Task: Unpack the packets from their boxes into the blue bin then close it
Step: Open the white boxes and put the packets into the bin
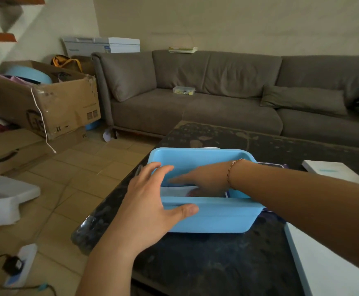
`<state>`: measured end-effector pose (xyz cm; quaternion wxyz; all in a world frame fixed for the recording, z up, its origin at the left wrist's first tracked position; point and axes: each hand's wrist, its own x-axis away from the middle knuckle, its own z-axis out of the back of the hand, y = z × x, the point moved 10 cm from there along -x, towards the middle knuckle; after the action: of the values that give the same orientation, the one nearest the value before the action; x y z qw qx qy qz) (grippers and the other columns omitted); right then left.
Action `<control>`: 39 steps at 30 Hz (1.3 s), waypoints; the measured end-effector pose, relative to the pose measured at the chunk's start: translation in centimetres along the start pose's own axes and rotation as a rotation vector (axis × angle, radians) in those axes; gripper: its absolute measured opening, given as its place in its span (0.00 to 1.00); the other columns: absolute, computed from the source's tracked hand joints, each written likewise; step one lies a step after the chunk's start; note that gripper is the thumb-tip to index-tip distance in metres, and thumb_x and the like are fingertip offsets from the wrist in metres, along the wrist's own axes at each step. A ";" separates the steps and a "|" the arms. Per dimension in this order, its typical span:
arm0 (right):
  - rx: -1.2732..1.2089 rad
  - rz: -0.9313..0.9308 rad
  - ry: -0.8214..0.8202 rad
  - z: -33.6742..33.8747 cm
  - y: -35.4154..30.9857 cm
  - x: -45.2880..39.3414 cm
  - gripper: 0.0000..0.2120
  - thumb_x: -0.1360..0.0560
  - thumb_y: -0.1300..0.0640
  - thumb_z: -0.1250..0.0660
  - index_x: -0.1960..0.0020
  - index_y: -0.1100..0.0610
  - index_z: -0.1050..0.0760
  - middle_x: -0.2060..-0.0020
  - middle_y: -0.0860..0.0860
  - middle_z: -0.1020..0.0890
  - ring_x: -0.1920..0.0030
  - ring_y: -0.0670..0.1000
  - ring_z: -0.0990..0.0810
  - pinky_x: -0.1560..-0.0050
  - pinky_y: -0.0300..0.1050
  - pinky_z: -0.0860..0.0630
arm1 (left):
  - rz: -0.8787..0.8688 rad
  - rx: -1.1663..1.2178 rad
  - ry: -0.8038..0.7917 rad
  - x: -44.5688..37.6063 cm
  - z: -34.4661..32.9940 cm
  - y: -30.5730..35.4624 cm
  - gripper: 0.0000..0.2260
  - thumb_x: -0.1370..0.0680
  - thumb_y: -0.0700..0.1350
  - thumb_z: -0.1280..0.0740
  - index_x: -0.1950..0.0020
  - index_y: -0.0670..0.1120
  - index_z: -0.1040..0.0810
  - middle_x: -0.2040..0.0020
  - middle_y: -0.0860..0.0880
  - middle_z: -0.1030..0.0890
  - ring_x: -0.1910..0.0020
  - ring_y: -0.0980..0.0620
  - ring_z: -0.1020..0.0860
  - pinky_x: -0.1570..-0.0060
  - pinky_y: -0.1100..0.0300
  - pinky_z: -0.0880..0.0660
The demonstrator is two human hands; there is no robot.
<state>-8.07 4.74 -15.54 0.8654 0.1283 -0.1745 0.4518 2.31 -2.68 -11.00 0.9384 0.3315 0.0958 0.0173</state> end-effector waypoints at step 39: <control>-0.030 -0.520 1.262 -9.0 1.7 38.7 0.13 0.22 0.47 0.37 0.55 0.51 0.16 0.27 0.52 0.32 0.25 0.62 0.38 0.35 0.60 0.30 | -0.127 0.861 -0.014 4.3 -17.4 18.7 0.13 0.33 0.58 0.32 0.65 0.49 0.17 0.64 0.51 0.16 0.59 0.56 0.18 0.61 0.65 0.22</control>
<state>12.71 37.63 -7.45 0.8835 -0.1340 0.3938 0.2153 3.74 23.08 -13.32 0.7144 0.6861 0.1083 -0.0842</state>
